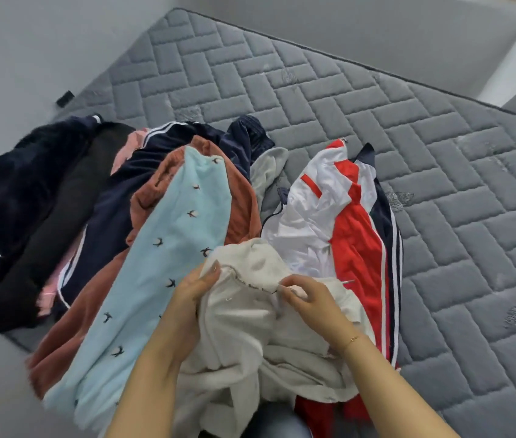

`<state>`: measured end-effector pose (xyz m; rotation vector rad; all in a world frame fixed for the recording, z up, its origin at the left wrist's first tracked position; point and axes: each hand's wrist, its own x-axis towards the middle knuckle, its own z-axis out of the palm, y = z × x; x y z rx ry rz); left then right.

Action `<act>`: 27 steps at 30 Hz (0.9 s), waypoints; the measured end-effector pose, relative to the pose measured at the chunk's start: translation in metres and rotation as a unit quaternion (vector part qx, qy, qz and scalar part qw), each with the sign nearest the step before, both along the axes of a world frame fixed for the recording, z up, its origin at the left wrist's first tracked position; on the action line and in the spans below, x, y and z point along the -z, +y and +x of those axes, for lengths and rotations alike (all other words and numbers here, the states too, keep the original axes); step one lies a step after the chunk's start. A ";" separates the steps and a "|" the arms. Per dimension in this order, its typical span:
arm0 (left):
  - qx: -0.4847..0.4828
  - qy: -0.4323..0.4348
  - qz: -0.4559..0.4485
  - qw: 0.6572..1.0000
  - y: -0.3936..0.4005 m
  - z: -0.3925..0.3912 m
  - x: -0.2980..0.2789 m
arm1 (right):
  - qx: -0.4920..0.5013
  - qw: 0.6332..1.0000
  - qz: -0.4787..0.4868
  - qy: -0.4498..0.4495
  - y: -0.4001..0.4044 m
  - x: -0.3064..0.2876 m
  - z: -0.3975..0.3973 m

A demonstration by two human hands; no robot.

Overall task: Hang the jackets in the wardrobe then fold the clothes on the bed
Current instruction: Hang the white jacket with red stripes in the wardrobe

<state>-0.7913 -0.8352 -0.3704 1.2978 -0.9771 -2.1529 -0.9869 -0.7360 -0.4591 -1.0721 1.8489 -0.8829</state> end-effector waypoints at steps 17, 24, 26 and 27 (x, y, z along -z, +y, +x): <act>-0.326 0.039 -0.198 0.923 0.232 0.408 -0.198 | -0.172 0.961 -0.193 -0.097 0.081 -0.232 0.382; -0.510 -0.087 -0.253 0.818 0.361 0.533 -0.233 | -0.318 0.914 -0.220 -0.121 0.106 -0.305 0.539; -0.550 -0.167 -0.271 0.772 0.394 0.562 -0.235 | -0.350 0.898 -0.219 -0.153 0.119 -0.321 0.579; -0.565 -0.209 -0.277 0.748 0.410 0.575 -0.235 | -0.365 0.889 -0.216 -0.171 0.126 -0.327 0.598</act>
